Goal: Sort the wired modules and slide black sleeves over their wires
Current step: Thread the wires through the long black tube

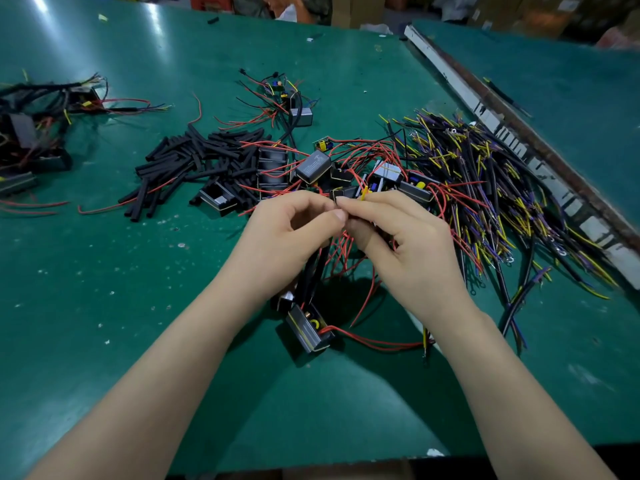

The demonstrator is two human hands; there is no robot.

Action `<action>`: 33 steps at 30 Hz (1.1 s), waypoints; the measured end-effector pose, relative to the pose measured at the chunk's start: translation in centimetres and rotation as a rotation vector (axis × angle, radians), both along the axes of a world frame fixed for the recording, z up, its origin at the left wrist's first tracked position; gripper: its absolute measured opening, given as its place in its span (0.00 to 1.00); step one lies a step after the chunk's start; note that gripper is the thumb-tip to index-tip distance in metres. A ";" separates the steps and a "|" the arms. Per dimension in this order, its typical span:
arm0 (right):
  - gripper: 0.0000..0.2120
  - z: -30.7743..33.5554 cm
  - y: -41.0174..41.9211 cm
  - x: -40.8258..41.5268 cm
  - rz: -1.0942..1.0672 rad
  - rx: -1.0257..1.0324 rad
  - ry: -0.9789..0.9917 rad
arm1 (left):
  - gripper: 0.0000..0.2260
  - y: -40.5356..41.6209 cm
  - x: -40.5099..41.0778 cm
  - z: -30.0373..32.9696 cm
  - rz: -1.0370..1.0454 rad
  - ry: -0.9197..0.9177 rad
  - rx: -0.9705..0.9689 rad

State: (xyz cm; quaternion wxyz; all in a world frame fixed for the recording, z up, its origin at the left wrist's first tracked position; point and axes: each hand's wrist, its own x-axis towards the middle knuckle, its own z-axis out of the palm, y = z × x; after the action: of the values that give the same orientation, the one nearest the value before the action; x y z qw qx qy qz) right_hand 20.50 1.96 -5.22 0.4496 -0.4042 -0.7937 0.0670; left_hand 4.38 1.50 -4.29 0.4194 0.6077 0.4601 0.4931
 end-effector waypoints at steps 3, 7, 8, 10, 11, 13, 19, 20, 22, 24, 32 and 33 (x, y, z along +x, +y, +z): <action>0.12 0.3 0.0 0.1 0.040 -0.063 0.033 | 0.04 0.0 0.0 -0.1 0.005 0.084 0.051; 0.15 0.4 0.0 0.1 0.055 -0.173 0.056 | 0.07 0.0 -0.3 -0.2 0.093 0.326 0.223; 0.14 0.5 0.1 0.2 0.072 -0.191 0.065 | 0.07 0.0 -0.3 -0.1 0.102 0.323 0.234; 0.12 0.5 0.2 0.4 0.099 -0.240 0.070 | 0.06 0.0 -0.4 0.0 0.119 0.330 0.267; 0.11 0.6 0.3 0.4 0.099 -0.257 0.062 | 0.05 0.0 -0.3 0.0 0.125 0.350 0.297; 0.10 0.4 0.3 0.4 0.081 -0.263 0.059 | 0.06 -0.2 -0.3 0.0 0.141 0.418 0.379; 0.10 -0.2 0.1 -0.3 0.037 -0.258 0.013 | 0.08 -0.6 0.5 -0.6 0.312 0.587 0.475; 0.12 -0.2 0.0 -0.4 0.042 -0.260 0.008 | 0.08 -0.6 0.7 -0.7 0.338 0.571 0.461; 0.16 -0.3 -0.2 -0.8 0.037 -0.269 0.020 | 0.08 -0.5 0.7 -0.7 0.398 0.508 0.404; 0.18 -0.4 -0.5 -1.2 0.020 -0.232 -0.019 | 0.08 -0.4 0.7 -0.8 0.440 0.442 0.340; 0.15 -0.1 -0.6 -0.9 -0.124 -0.072 -0.054 | 0.06 0.0 0.6 -0.6 0.323 0.243 0.147; 0.14 -0.1 -0.5 -0.8 -0.118 -0.088 0.009 | 0.07 0.0 0.5 -0.4 0.295 0.203 0.130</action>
State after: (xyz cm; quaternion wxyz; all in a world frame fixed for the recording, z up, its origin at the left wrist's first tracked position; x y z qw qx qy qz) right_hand 19.67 1.47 -5.27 0.4382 -0.4694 -0.7627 0.0769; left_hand 4.89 1.48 -4.70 0.2540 0.6059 0.5512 0.5143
